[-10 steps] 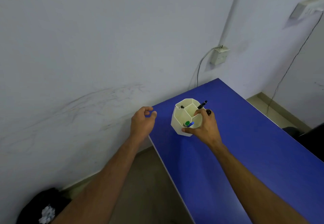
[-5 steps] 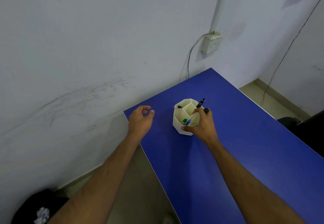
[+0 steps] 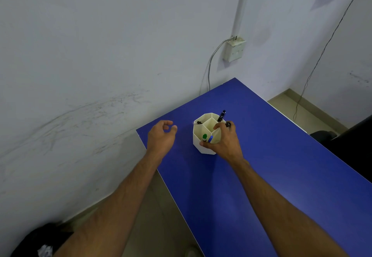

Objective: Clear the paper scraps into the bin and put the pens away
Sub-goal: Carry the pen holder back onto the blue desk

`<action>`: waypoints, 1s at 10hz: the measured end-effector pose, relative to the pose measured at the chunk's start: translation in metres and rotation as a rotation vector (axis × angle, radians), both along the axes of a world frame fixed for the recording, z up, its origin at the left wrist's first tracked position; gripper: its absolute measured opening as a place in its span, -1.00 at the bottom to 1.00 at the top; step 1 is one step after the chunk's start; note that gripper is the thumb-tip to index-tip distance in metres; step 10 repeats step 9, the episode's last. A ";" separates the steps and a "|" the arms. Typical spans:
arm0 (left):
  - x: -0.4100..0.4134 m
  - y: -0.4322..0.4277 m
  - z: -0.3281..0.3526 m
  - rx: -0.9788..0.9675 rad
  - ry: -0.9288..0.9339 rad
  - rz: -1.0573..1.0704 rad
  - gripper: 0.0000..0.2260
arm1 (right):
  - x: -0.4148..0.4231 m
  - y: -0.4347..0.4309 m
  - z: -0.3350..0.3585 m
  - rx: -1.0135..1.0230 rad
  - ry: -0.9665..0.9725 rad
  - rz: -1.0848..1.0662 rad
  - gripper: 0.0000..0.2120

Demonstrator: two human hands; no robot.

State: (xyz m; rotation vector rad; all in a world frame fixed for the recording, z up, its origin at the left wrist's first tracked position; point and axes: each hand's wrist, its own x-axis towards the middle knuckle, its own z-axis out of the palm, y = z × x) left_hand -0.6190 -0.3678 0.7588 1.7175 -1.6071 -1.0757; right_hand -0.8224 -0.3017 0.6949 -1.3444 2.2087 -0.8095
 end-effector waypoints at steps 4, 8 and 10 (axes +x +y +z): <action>-0.005 0.017 0.009 -0.030 -0.011 -0.008 -0.73 | 0.001 0.013 0.020 0.043 -0.009 0.009 -0.08; -0.002 0.034 0.027 -0.074 0.041 0.017 -0.73 | 0.014 0.050 0.055 -0.351 -0.047 -0.200 -0.62; 0.004 0.038 0.032 -0.115 0.085 0.050 -0.74 | 0.025 0.048 0.068 -0.438 -0.125 -0.258 -0.79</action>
